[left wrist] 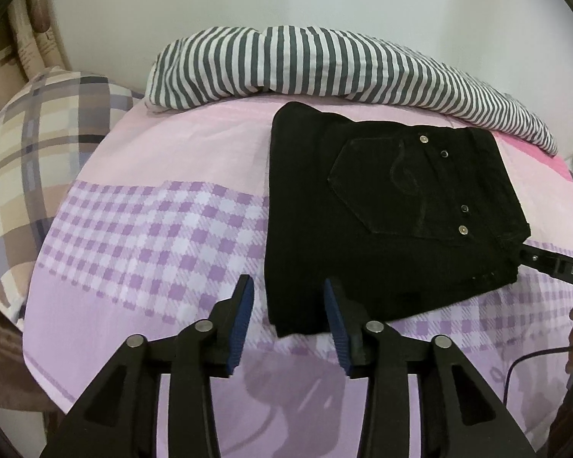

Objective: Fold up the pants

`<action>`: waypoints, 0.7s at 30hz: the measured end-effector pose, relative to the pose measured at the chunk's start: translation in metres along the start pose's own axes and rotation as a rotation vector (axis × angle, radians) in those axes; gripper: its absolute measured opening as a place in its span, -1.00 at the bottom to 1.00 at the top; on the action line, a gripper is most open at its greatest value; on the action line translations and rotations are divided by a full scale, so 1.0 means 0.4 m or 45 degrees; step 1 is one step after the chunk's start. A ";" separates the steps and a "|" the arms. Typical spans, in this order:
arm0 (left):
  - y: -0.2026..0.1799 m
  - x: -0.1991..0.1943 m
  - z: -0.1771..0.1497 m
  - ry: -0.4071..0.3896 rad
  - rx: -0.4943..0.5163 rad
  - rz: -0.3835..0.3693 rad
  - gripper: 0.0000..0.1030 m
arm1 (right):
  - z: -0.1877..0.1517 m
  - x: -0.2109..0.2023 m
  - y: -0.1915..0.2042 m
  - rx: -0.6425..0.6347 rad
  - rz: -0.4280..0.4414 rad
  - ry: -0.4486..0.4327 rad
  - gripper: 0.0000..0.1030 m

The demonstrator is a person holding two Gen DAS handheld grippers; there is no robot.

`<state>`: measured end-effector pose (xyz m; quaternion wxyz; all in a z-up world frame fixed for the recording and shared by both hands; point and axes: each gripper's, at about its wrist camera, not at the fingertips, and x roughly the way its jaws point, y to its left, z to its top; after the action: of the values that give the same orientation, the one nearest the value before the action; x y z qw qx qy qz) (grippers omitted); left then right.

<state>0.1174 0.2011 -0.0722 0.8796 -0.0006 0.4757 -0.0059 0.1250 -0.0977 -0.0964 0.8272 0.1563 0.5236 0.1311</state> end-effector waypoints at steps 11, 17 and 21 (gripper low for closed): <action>-0.015 -0.045 -0.043 0.002 -0.036 0.015 0.05 | -0.030 -0.074 0.111 -0.187 -0.148 -0.128 0.28; -0.031 -0.079 -0.067 -0.029 -0.030 0.057 0.35 | -0.072 -0.133 0.190 -0.281 -0.235 -0.266 0.80; -0.042 -0.100 -0.081 -0.054 -0.006 0.070 0.42 | -0.103 -0.156 0.225 -0.321 -0.285 -0.348 0.95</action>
<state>0.0683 0.1850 -0.0563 0.8893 0.0101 0.4567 0.0196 0.0569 -0.0339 -0.0256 0.9129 0.0090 0.4001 0.0806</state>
